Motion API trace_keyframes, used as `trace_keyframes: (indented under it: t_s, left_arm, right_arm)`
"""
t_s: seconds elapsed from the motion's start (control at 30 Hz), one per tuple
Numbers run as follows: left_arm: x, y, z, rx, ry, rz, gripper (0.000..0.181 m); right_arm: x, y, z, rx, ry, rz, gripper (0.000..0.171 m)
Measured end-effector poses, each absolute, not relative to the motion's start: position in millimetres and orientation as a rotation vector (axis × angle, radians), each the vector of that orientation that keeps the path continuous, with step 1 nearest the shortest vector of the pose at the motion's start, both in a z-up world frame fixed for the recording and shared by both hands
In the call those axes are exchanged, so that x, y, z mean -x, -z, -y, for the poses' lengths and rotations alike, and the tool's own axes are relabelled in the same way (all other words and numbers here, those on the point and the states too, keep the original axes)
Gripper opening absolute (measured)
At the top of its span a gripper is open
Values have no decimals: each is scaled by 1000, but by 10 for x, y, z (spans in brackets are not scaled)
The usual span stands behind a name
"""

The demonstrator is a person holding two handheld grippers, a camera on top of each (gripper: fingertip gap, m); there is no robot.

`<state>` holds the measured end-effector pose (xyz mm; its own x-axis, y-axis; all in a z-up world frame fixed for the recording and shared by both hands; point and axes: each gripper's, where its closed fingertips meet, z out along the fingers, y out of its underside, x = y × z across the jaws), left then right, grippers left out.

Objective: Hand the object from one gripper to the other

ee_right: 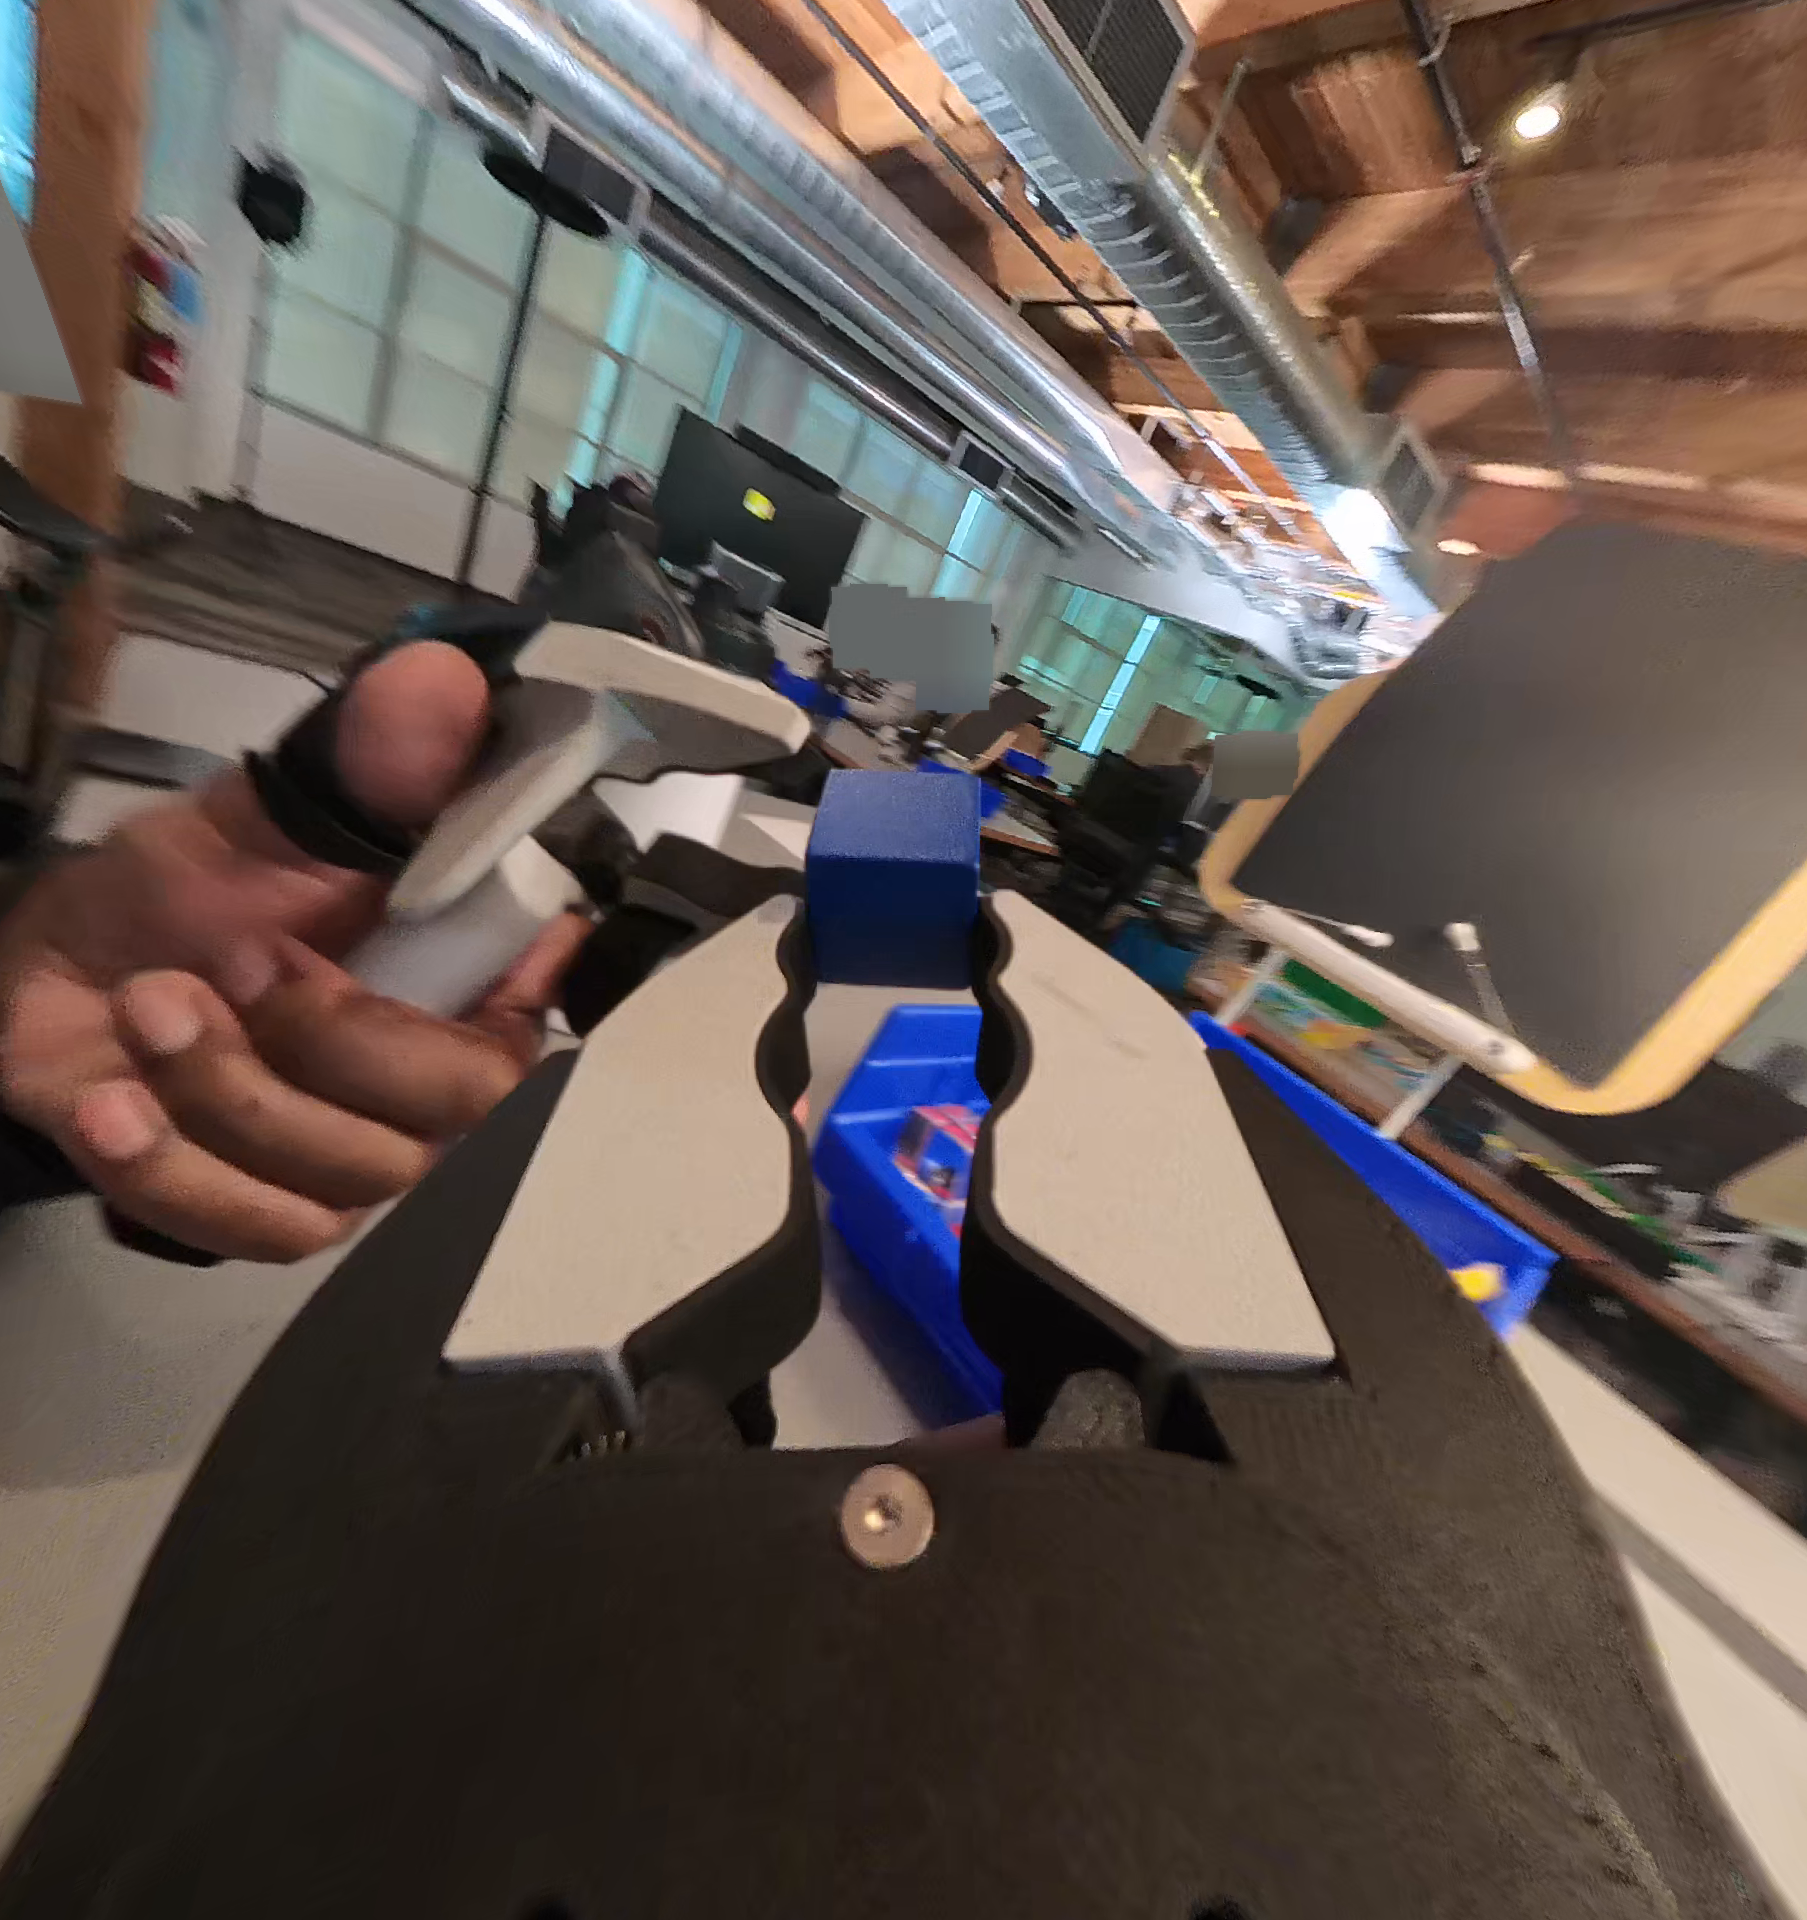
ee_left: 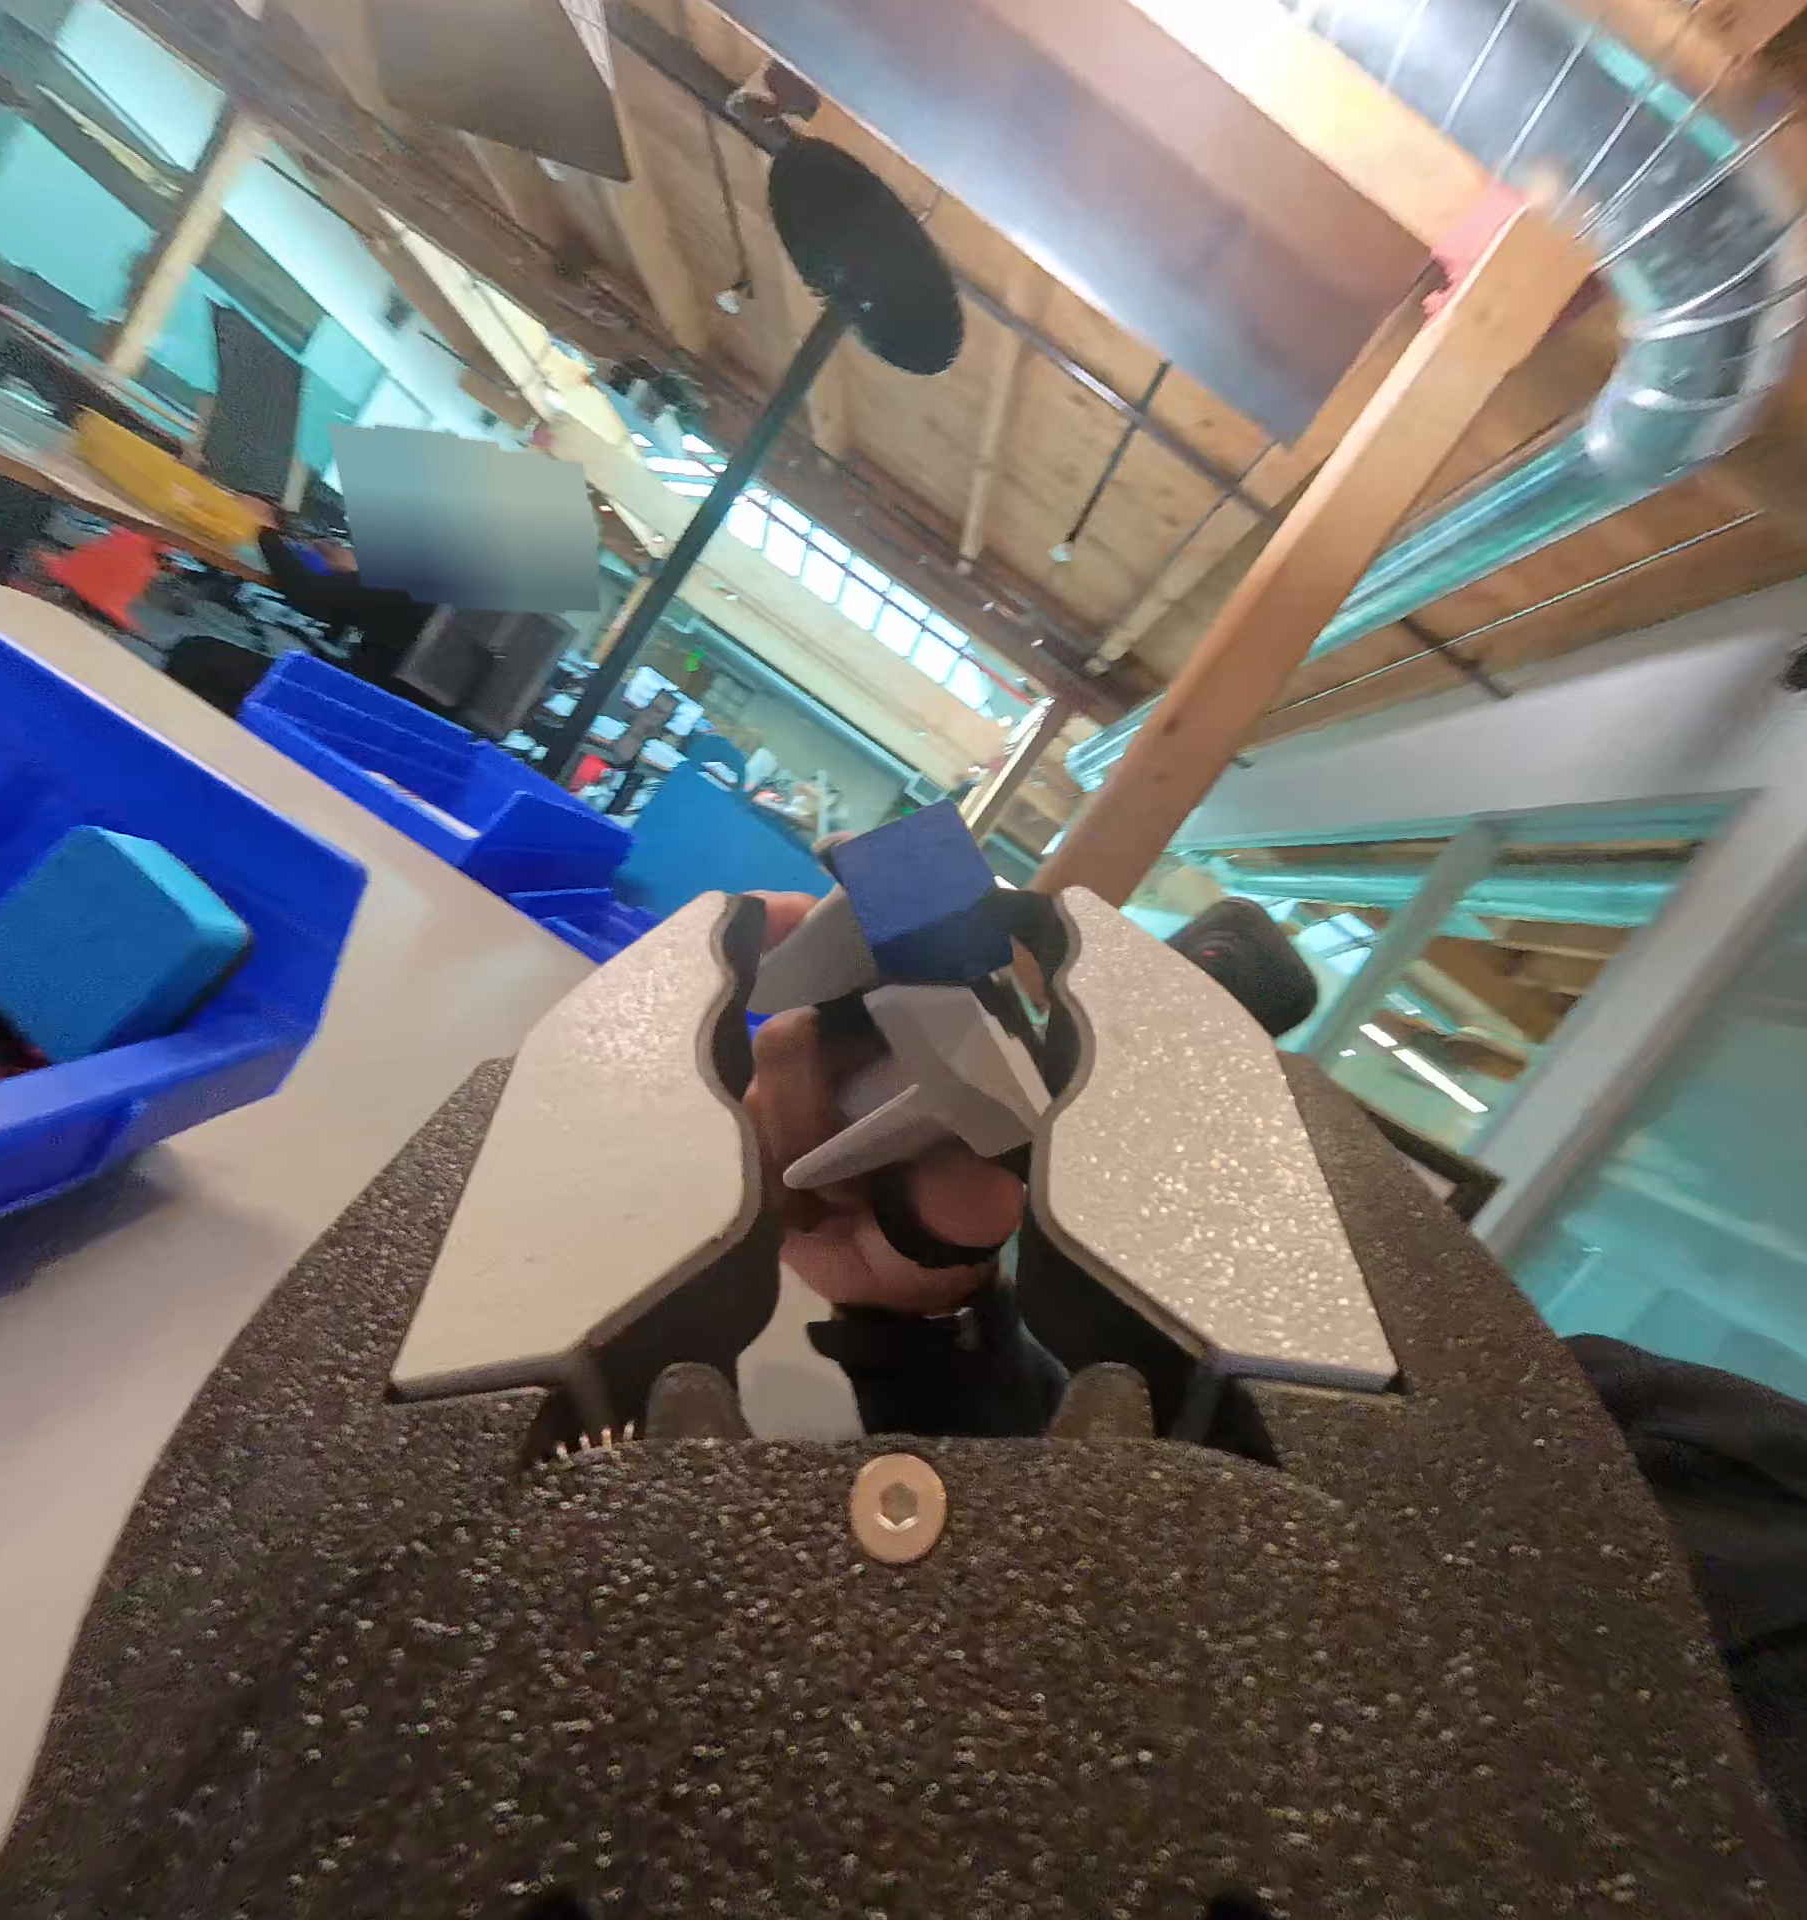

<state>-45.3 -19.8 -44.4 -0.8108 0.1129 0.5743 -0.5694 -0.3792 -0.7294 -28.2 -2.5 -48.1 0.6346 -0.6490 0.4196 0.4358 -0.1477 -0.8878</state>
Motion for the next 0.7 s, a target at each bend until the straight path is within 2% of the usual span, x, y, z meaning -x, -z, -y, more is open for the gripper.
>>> trace_keyframes:
  t_s: [0.17,0.2,0.27,0.37,0.43,0.6,0.7]
  left_arm:
    - [505,518,277,-623,-2178,1536,58]
    - [507,535,293,-633,-2160,1531,54]
    - [503,520,282,-627,-2178,1474,36]
    - [513,503,264,-577,-2213,1450,34]
    - [482,521,264,-567,-2300,1540,32]
    - [336,453,89,-428,-2822,2059,31]
    - [440,362,31,-120,-3082,2345,32]
  right_arm:
    - [186,525,32,1482,1269,-140,29]
    - [197,527,16,1482,1301,-116,29]
    - [239,528,-24,1478,1342,-59,29]
    - [255,515,-34,1462,1342,-57,29]
    - [239,542,-35,1486,1289,-81,30]
    - [167,897,0,1737,941,-216,37]
    - [235,877,26,1671,618,-317,41]
